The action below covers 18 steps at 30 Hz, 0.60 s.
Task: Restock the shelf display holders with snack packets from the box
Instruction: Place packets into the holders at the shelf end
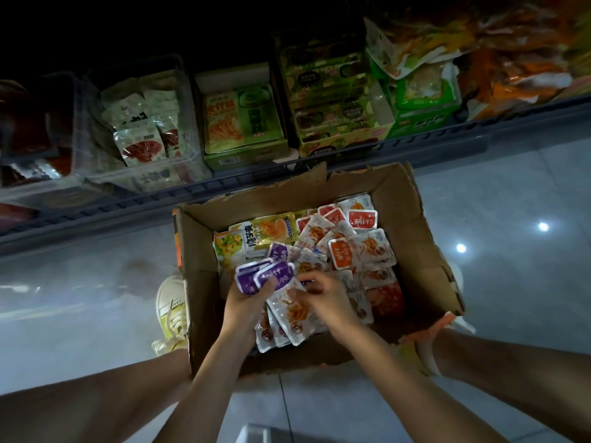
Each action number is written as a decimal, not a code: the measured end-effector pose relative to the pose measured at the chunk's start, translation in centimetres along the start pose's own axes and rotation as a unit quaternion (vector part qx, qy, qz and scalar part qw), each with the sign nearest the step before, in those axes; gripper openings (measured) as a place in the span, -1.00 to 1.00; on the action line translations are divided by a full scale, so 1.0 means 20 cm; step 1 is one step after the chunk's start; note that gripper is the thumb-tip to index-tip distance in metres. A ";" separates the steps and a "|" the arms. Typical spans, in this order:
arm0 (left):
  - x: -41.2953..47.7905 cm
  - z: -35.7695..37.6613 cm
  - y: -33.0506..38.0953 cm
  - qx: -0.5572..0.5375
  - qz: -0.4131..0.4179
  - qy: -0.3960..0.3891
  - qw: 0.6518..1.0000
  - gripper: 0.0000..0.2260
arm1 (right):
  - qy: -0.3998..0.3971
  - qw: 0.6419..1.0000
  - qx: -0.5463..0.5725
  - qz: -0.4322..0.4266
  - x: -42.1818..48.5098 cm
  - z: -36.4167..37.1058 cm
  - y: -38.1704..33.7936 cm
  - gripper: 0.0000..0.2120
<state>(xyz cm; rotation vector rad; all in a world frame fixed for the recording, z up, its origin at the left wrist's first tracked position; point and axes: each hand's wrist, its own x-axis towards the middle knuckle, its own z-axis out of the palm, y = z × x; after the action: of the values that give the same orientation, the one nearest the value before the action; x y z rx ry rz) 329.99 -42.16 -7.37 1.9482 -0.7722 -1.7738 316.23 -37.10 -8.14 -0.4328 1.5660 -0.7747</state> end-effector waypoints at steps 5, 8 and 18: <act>0.03 -0.08 -0.03 -0.041 -0.015 0.041 0.998 -0.66 | 0.059 0.970 -0.230 -0.055 0.15 -0.15 0.04 -0.76; 0.05 -0.14 -0.02 -0.010 0.025 0.042 0.999 -0.62 | 0.113 0.891 -0.426 -0.105 0.28 -0.20 0.10 -0.75; 0.02 -0.19 0.02 0.004 0.084 -0.011 0.996 -0.63 | 0.179 0.938 -0.262 -0.136 0.22 -0.28 -0.09 -0.90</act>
<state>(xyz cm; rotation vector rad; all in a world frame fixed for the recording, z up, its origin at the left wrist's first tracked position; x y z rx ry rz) 333.64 -43.02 -7.00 1.8146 -0.9236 -1.6961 309.85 -39.99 -10.05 -0.9566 2.0911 -0.6571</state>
